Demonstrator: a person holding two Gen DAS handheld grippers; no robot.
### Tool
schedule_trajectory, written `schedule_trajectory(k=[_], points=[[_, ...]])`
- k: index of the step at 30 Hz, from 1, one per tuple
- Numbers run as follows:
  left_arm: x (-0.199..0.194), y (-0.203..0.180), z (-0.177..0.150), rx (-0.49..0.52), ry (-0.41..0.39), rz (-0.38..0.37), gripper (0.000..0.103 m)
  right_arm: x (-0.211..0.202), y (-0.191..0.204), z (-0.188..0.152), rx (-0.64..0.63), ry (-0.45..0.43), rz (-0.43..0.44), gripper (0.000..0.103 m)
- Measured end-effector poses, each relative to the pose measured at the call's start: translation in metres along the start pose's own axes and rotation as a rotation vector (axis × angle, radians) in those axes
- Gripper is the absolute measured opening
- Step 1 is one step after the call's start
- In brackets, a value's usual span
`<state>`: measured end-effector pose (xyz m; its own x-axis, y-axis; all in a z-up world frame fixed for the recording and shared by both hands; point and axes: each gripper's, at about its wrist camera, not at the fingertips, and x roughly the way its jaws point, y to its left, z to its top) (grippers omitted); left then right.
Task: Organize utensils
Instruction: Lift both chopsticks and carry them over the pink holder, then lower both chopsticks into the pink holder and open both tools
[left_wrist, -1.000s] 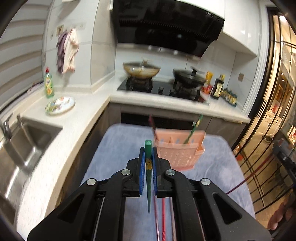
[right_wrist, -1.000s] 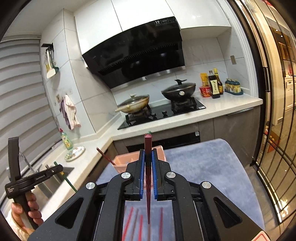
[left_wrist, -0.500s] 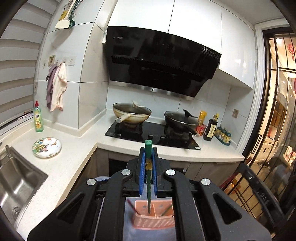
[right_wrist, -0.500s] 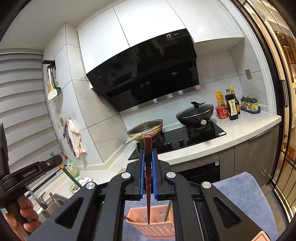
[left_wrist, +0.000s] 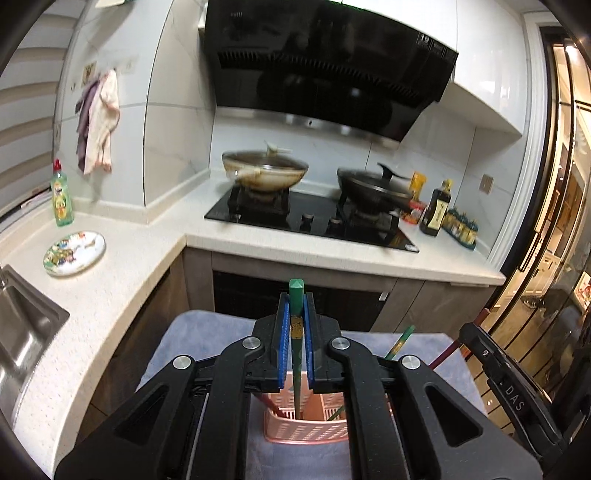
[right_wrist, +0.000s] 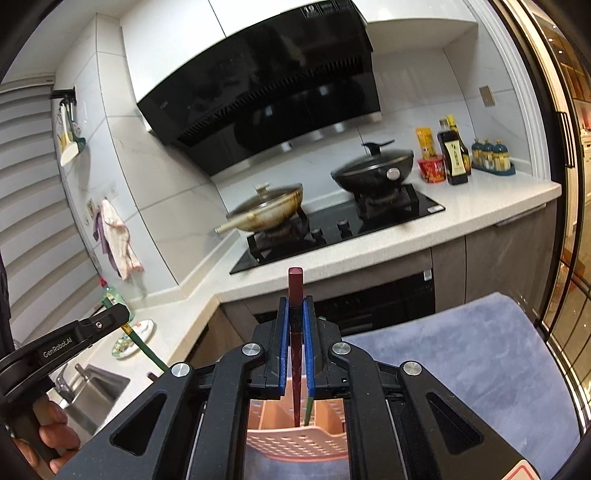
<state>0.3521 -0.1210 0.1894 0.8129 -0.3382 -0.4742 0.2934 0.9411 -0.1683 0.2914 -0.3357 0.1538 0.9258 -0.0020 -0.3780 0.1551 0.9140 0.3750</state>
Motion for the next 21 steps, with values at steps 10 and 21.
schedule_trajectory(k=[10,21], points=[[-0.001,0.006,-0.009,-0.014,0.025,0.007,0.008,-0.010,-0.007,-0.009,0.005,0.016,-0.003,0.015],[-0.059,-0.004,-0.024,0.051,-0.001,0.080,0.032,-0.075,0.000,-0.026,-0.028,0.010,0.028,0.028]])
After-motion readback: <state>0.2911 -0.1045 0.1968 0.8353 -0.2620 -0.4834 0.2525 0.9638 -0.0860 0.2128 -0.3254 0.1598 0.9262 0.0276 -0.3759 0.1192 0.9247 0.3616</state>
